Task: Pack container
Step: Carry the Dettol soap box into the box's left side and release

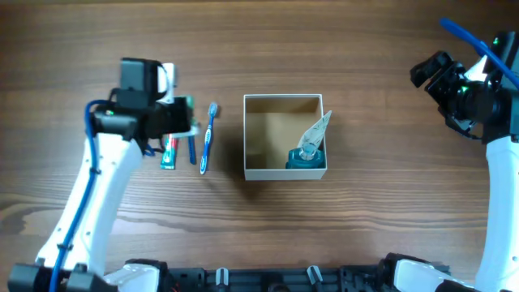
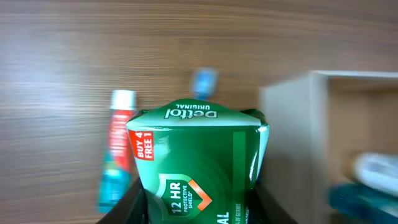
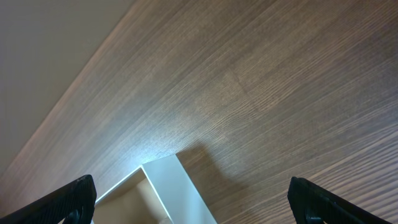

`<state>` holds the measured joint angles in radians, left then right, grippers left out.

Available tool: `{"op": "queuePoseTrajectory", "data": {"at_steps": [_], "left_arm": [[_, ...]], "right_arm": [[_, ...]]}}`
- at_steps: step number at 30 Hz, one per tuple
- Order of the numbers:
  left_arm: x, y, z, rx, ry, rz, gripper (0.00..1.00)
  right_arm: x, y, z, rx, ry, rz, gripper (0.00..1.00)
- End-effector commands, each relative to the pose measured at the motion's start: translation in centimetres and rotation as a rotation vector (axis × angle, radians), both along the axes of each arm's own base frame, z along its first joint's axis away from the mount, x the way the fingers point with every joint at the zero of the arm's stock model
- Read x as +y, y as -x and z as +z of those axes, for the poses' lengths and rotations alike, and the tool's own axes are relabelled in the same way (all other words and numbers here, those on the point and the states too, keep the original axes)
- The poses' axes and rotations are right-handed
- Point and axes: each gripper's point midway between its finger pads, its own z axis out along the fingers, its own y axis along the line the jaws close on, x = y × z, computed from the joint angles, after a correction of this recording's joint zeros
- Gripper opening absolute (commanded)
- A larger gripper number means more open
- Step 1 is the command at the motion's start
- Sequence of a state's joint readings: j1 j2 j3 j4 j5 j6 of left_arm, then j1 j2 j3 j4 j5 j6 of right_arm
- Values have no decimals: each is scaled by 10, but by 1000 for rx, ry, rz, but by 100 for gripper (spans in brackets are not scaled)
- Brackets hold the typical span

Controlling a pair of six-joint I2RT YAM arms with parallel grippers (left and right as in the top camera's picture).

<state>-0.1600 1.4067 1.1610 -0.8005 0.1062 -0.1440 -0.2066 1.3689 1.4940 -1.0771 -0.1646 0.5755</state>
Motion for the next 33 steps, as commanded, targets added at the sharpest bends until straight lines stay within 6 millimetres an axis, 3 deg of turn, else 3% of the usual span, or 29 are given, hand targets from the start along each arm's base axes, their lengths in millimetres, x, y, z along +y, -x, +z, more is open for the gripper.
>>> {"op": "queuePoseTrajectory", "data": {"at_steps": [1, 5, 7, 10, 16, 20, 24, 29, 33], "left_arm": [[-60, 15, 16, -12, 122, -42, 20], [-109, 26, 22, -42, 164, -137, 20], [-122, 26, 25, -78, 146, -167, 20], [-132, 25, 13, -72, 107, -177, 21], [-153, 7, -36, 11, 113, -191, 25], [-160, 2, -45, 16, 128, -201, 32], [-162, -2, -30, -29, 149, -201, 46], [-153, -1, 13, -101, 177, -188, 69], [-104, 11, 42, -118, 131, -88, 73]], "right_arm": [[2, -1, 1, -6, -14, 1, 100], [2, -1, 1, -6, -14, 1, 100], [2, -1, 1, -6, -14, 1, 100], [2, -1, 1, -6, -14, 1, 100], [2, -1, 1, -6, -14, 1, 100], [2, -1, 1, -6, -14, 1, 100], [2, -1, 1, -6, -14, 1, 100], [2, -1, 1, -6, -14, 1, 100], [2, -1, 1, -6, -14, 1, 100]]}}
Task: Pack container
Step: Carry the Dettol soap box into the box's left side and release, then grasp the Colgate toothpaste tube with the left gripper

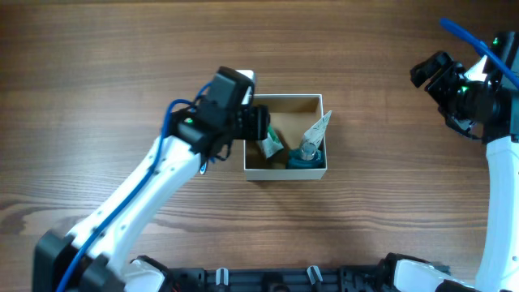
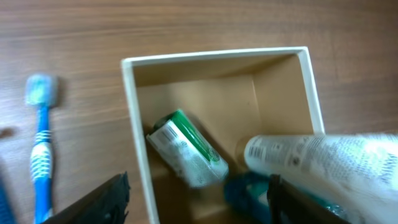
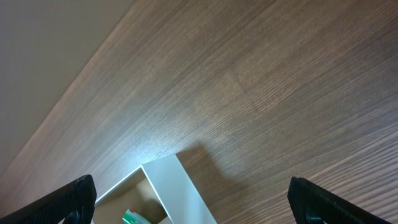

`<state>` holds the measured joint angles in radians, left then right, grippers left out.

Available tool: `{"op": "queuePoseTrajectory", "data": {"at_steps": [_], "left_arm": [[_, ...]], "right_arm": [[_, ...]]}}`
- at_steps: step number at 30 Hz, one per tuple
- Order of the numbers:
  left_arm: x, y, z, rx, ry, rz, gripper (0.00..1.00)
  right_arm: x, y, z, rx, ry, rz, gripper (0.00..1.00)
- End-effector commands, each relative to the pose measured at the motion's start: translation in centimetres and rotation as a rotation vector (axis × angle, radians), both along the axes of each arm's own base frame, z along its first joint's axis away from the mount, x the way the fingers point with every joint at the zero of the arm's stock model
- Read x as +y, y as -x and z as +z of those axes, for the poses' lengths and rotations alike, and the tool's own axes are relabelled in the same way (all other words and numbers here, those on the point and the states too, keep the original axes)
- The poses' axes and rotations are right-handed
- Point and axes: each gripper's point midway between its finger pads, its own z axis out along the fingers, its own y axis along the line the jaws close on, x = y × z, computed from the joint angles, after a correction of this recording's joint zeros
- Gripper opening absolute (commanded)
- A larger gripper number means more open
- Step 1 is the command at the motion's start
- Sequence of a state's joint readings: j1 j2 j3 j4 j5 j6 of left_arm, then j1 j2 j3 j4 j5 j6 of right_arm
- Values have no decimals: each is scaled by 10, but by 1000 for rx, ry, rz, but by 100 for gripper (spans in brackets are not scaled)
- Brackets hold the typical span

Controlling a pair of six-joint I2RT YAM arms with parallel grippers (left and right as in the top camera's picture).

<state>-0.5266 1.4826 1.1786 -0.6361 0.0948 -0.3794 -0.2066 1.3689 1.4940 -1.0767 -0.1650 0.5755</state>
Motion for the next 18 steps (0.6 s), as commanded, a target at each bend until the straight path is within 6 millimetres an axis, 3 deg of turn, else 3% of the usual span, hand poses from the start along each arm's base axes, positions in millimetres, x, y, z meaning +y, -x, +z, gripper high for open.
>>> {"op": "queuePoseTrajectory", "data": {"at_steps": [1, 2, 7, 10, 13, 18], "left_arm": [[58, 4, 43, -58, -37, 137, 77], [71, 8, 43, -49, -61, 157, 78], [186, 36, 21, 120, -284, 296, 85], [224, 37, -4, 241, -311, 373, 82], [235, 26, -32, 306, -337, 330, 81], [236, 4, -90, 408, -365, 266, 79]], "right_arm": [[2, -1, 1, -5, -14, 1, 100], [2, -1, 1, -5, -14, 1, 100], [2, -1, 1, -5, -14, 1, 100], [2, -1, 1, -5, -14, 0, 100], [2, -1, 1, -6, -14, 0, 100], [2, -1, 1, -5, -14, 1, 100]]}}
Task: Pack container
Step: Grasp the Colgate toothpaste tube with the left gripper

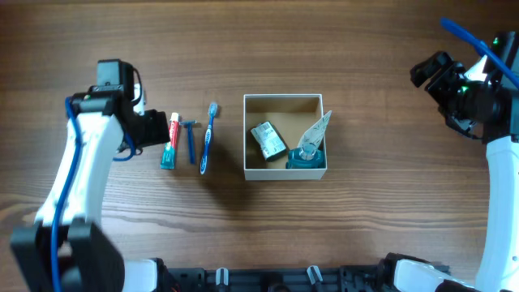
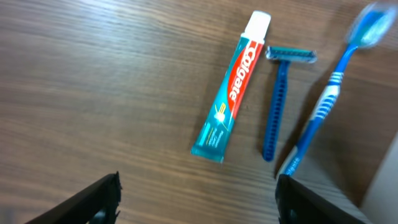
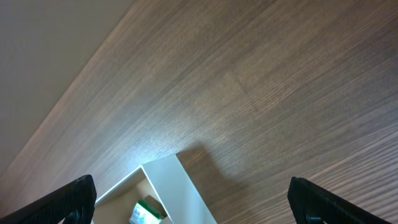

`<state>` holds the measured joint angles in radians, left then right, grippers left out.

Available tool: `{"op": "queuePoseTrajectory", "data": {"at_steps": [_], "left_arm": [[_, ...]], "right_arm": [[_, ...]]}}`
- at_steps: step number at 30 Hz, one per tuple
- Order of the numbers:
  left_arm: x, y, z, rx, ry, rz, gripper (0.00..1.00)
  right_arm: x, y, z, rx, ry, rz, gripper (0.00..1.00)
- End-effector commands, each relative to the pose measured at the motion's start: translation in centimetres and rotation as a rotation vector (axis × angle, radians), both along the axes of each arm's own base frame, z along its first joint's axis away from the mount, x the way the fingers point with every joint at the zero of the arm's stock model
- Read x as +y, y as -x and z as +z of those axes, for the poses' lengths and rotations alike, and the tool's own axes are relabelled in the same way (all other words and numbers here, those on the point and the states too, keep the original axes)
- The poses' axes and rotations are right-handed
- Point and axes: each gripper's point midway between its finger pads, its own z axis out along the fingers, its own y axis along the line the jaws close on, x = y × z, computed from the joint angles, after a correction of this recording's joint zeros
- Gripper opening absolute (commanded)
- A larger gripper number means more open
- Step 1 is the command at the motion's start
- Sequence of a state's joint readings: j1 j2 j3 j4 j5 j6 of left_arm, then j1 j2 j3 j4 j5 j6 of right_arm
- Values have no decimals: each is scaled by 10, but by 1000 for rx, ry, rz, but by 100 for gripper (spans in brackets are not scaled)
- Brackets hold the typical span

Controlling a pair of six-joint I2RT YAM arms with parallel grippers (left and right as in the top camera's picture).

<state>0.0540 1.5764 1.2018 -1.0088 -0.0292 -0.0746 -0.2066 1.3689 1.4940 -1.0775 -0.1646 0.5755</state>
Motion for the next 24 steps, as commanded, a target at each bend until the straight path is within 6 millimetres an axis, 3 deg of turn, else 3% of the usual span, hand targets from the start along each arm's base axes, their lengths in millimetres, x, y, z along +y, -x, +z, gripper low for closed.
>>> {"op": "queuePoseTrajectory", "data": {"at_steps": [1, 9, 12, 14, 17, 20, 24], "left_arm": [[2, -14, -39, 74, -12, -68, 79], [-25, -24, -86, 140, 17, -190, 77], [-28, -27, -92, 139, 16, -198, 70], [-28, -30, -95, 134, 16, -197, 59], [-27, -33, -96, 125, 15, -195, 56], [-24, -33, -99, 130, 16, -186, 42], [-20, -32, -107, 145, 18, -175, 40]], "right_arm": [[2, -1, 1, -6, -14, 0, 100], [2, -1, 1, -6, -14, 0, 100], [2, -1, 1, -6, -14, 1, 100], [2, -1, 1, -6, -14, 1, 100], [2, -1, 1, -6, -14, 1, 100], [2, -1, 1, -6, -14, 1, 100], [2, -1, 1, -6, -14, 1, 100]]}}
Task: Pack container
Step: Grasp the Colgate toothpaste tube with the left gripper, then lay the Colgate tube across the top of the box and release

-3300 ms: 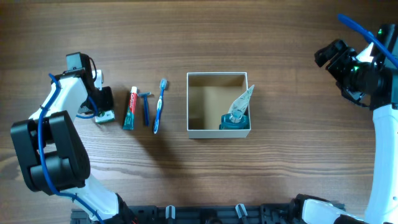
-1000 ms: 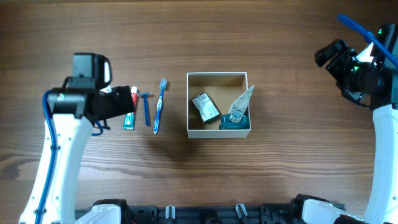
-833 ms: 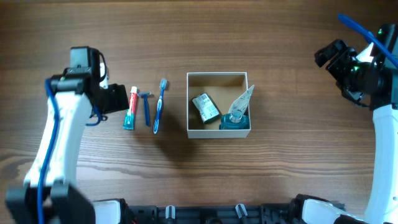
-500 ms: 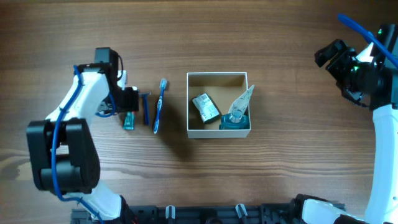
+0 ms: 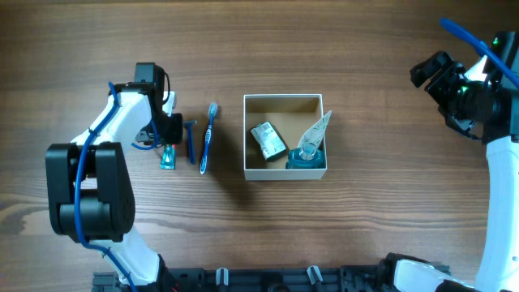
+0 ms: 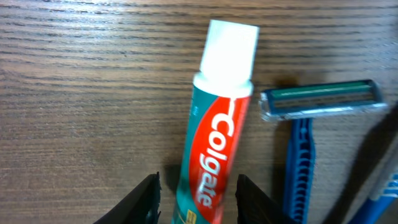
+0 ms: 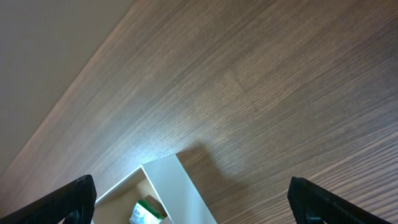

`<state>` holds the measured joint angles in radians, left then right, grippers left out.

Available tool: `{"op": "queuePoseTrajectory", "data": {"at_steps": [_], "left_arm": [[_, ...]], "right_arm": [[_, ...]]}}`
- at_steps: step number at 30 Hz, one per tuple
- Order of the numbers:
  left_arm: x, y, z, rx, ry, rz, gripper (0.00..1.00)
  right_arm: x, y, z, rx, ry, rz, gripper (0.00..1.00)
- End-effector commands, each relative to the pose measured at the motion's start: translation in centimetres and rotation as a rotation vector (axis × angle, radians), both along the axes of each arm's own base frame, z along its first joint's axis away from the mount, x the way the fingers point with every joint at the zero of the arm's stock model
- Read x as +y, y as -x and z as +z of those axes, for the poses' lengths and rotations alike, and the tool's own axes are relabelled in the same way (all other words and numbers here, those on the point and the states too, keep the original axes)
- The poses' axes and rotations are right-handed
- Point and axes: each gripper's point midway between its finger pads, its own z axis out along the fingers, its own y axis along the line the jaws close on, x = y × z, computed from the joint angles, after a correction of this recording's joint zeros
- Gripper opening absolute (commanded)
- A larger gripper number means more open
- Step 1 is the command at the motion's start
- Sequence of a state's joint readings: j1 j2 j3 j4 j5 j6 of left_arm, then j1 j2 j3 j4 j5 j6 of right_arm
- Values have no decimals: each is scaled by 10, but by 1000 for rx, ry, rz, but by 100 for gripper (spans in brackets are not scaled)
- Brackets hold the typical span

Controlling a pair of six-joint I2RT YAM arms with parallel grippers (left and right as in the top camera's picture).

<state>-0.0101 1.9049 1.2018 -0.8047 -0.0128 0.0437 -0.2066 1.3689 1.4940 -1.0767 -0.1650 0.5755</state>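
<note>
A red and teal Colgate toothpaste tube (image 6: pixel 219 149) lies on the table with its white cap pointing away. My left gripper (image 6: pixel 199 202) is open and low over it, one finger on each side of the tube's lower half. In the overhead view the left gripper (image 5: pixel 166 132) covers most of the tube (image 5: pixel 168 156). The white cardboard box (image 5: pixel 246 138) holds a green soap pack (image 5: pixel 268 139) and a teal bottle (image 5: pixel 306 156). My right gripper (image 7: pixel 196 208) is open and empty, high at the far right, looking down on the box corner (image 7: pixel 177 183).
A blue razor (image 6: pixel 308 134) lies just right of the tube, and a blue toothbrush (image 5: pixel 208 138) lies between the razor and the box. A clear pouch (image 5: pixel 316 130) leans in the box over the bottle.
My left gripper was open, higher and to the left of the toothpaste. Now it is down over the tube with its fingers on either side. The right arm has not moved.
My left gripper first held the green soap pack above the toiletries left of the box. Then it was open over the box, with the soap lying inside. Then it was back at the left near the toothpaste, and now it straddles the tube.
</note>
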Motion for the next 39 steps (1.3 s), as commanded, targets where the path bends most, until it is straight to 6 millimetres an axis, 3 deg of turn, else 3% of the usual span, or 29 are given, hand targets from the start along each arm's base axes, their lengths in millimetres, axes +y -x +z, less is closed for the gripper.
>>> {"op": "queuePoseTrajectory", "data": {"at_steps": [1, 4, 7, 10, 13, 15, 18, 21, 23, 25, 28, 31, 34, 35, 36, 39], "left_arm": [[3, 0, -15, 31, 12, 9, 40], [3, 4, -21, 58, 11, 10, 30], [3, 4, -11, 44, 12, 10, 17], [3, 1, 16, -8, 12, 13, 13], [-4, -2, 60, -76, 22, 48, 12], [-21, -2, 99, -144, 64, 55, 11], [-83, 4, 165, -310, 213, 9, 10], [-131, 11, 194, -404, 291, -35, 11], [-163, 15, 200, -428, 332, -51, 11], [-184, 15, 191, -426, 325, -61, 11], [-207, 11, 167, -392, 302, -92, 11], [-232, 6, 129, -332, 294, -108, 12], [-246, 1, 109, -312, 300, -113, 23], [-248, -1, 109, -318, 309, -111, 34], [-248, -2, 111, -323, 311, -110, 39], [-239, -6, 154, -390, 342, -92, 52]], "right_arm": [[2, -1, 1, -5, -14, 1, 100], [2, -1, 1, -5, -14, 0, 100], [2, -1, 1, -6, -14, 0, 100], [2, -1, 1, -5, -14, 1, 100], [2, -1, 1, -5, -14, 1, 100], [2, -1, 1, -5, -14, 1, 100], [2, -1, 1, -5, -14, 1, 100], [2, -1, 1, -5, -14, 1, 100], [2, -1, 1, -5, -14, 0, 100], [2, -1, 1, -5, -14, 1, 100], [2, -1, 1, -5, -14, 1, 100], [2, -1, 1, -5, -14, 0, 100], [2, -1, 1, -5, -14, 0, 100], [2, -1, 1, -5, -14, 0, 100], [2, -1, 1, -5, -14, 0, 100], [2, -1, 1, -5, -13, 1, 100]]}}
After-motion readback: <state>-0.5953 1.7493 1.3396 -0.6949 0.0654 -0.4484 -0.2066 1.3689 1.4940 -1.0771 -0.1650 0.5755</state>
